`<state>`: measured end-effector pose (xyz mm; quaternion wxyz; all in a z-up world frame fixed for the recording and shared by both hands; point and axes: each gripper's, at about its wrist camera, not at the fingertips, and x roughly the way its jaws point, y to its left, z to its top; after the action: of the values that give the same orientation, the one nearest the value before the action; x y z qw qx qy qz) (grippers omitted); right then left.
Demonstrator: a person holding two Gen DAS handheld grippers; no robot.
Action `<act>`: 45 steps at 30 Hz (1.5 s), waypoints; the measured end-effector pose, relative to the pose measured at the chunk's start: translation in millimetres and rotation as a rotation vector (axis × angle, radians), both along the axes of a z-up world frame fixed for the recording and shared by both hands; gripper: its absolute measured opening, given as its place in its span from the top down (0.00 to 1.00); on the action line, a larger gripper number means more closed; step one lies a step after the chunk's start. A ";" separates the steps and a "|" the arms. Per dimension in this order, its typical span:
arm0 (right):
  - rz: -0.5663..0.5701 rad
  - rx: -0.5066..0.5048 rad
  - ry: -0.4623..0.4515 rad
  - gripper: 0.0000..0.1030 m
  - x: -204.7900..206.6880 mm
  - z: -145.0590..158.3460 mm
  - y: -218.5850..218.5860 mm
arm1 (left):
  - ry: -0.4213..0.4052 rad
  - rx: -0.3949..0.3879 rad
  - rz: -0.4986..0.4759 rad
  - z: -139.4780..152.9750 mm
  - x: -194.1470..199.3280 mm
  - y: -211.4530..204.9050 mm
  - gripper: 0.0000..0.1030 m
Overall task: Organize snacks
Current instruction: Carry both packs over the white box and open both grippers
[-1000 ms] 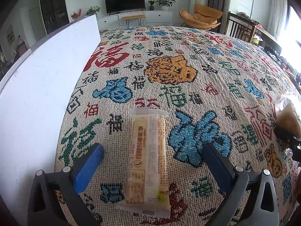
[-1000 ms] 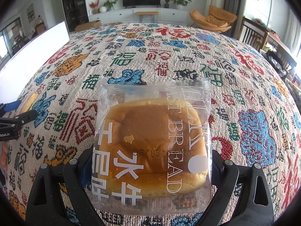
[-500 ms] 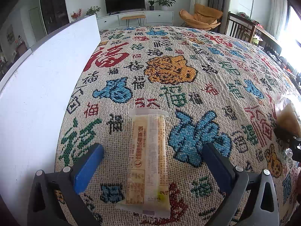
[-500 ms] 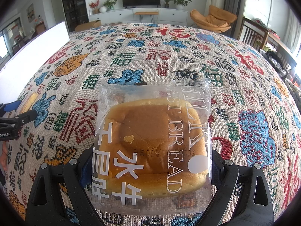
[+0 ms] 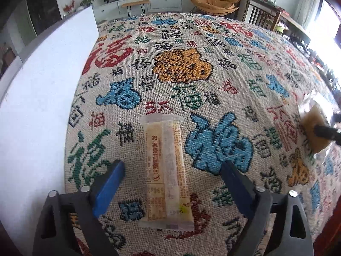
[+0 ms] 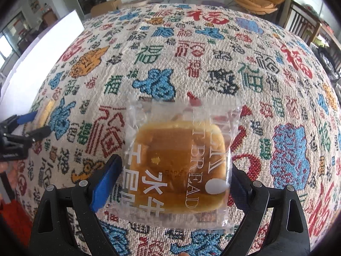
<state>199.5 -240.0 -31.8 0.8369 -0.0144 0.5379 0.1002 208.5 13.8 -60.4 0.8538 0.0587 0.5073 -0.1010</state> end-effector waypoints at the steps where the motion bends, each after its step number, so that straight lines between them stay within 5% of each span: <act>1: 0.000 0.003 0.006 0.09 2.1 4.8 -0.1 | -0.010 -0.020 -0.010 2.4 -1.4 0.5 0.30; 3: 0.003 -0.004 0.033 0.09 6.9 5.6 2.0 | -0.030 -0.008 0.005 8.6 -1.1 2.9 0.72; 6: 0.021 -0.056 0.044 0.17 8.3 -1.3 6.9 | 0.001 -0.111 0.011 14.3 -5.8 12.7 0.72; 7: 0.011 -0.063 0.034 0.30 5.8 0.6 5.5 | -0.003 -0.140 0.015 18.9 -11.4 15.9 0.72; 9: -0.004 -0.042 0.011 0.30 -1.1 13.0 2.5 | -0.019 -0.217 0.019 33.1 -25.3 20.9 0.72; 14: 0.041 0.037 -0.109 0.30 -8.3 80.2 33.6 | -0.092 -0.468 0.045 99.6 -54.7 50.0 0.72; 17: 0.117 0.117 -0.201 0.30 -1.5 133.5 83.2 | -0.183 -0.514 0.073 151.7 -61.2 88.4 0.72; 21: 0.279 0.223 -0.283 0.30 7.3 192.1 180.7 | -0.275 -0.403 0.212 193.4 -54.3 164.5 0.72; 25: 0.413 0.250 -0.337 0.30 19.0 214.5 284.9 | -0.261 -0.260 0.401 186.5 -37.8 238.2 0.71; 29: 0.492 0.229 -0.358 0.21 40.1 199.1 365.2 | -0.225 -0.130 0.500 160.2 -29.8 274.5 0.25; 30: 0.497 0.207 -0.352 0.21 45.9 191.6 378.1 | -0.225 -0.120 0.507 155.2 -31.9 277.3 0.22; 36: 0.493 0.189 -0.380 0.21 40.1 182.5 372.0 | -0.255 -0.094 0.488 136.2 -51.2 269.5 0.12; 45: 0.497 0.120 -0.424 0.21 10.5 176.9 339.4 | -0.343 0.016 0.538 150.1 -73.2 238.6 0.00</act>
<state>209.9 99.5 145.1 0.8795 -0.1164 0.3250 0.3277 135.3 252.4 89.7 0.9226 -0.0547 0.3539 0.1437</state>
